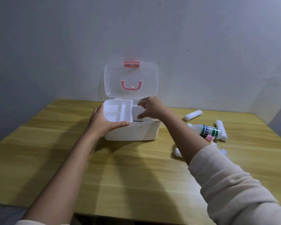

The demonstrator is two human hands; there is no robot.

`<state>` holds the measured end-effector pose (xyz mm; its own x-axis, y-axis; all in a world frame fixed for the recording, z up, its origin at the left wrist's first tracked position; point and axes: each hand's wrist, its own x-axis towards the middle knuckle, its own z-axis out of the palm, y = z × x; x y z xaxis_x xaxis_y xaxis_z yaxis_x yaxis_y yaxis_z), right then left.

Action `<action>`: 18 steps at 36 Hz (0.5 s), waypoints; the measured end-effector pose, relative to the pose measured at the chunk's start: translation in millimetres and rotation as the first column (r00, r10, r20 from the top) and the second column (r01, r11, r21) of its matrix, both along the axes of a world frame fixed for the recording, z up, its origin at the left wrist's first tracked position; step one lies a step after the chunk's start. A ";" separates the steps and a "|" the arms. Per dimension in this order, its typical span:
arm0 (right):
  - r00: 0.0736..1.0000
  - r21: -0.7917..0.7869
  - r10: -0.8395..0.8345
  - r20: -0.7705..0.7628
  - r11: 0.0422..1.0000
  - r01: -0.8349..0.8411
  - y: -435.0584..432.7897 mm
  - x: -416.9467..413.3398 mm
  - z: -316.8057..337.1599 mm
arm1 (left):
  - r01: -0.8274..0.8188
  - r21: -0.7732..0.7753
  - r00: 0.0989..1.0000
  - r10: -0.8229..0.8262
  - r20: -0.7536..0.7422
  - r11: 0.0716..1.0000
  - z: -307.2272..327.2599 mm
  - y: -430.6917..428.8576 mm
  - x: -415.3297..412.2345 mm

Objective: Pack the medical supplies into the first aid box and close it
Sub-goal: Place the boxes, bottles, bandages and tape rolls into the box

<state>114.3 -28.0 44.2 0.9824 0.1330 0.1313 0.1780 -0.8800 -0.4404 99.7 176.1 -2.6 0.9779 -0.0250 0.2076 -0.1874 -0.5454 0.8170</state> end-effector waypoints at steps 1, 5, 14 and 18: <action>1.000 0.002 0.004 0.014 1.000 -0.004 -2.1 -1.0 1.5 | 0.003 -0.003 1.000 -0.003 0.004 1.000 0.0 0.0 0.1; 0.997 0.039 0.002 0.077 0.999 -0.005 -12.1 -11.0 6.2 | 0.017 -0.033 1.000 -0.017 -0.002 0.999 -1.7 1.2 1.2; 0.960 0.300 -0.181 0.212 0.947 0.113 -62.0 -59.5 11.0 | -0.011 -0.007 1.000 0.011 -0.004 1.000 3.8 -3.5 -4.1; 0.980 0.252 -0.194 0.045 0.951 0.177 -99.0 -86.3 1.2 | -0.001 -0.017 1.000 0.001 -0.025 1.000 1.3 0.3 -1.0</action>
<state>28.1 -126.9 45.4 0.9742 -0.0955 0.2046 0.0592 -0.7667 -0.6393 98.7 176.5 -1.2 0.9828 -0.0208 0.1834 -0.1662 -0.5318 0.8304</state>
